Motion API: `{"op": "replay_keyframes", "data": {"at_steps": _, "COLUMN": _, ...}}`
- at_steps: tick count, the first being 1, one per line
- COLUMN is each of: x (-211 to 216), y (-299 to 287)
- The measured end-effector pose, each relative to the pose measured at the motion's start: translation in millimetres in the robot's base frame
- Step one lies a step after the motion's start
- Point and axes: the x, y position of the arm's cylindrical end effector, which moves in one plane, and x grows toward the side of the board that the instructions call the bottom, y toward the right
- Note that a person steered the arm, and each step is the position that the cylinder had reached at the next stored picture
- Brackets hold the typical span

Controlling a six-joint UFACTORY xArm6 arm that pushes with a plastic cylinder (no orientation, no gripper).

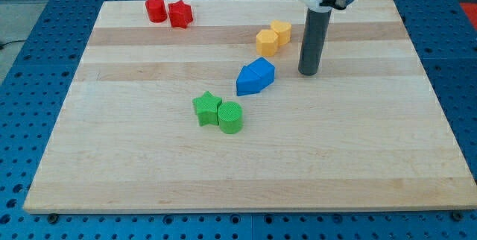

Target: Adjust the blue blocks vertically above the green circle

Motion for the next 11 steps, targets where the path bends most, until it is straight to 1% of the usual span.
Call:
{"op": "replay_keyframes", "data": {"at_steps": 4, "x": 0, "y": 1}}
{"op": "replay_keyframes", "data": {"at_steps": 6, "x": 0, "y": -10}}
{"op": "replay_keyframes", "data": {"at_steps": 8, "x": -14, "y": -19}}
{"op": "replay_keyframes", "data": {"at_steps": 9, "x": -14, "y": -57}}
{"op": "replay_keyframes", "data": {"at_steps": 10, "x": -14, "y": -107}}
{"op": "replay_keyframes", "data": {"at_steps": 11, "x": -23, "y": -119}}
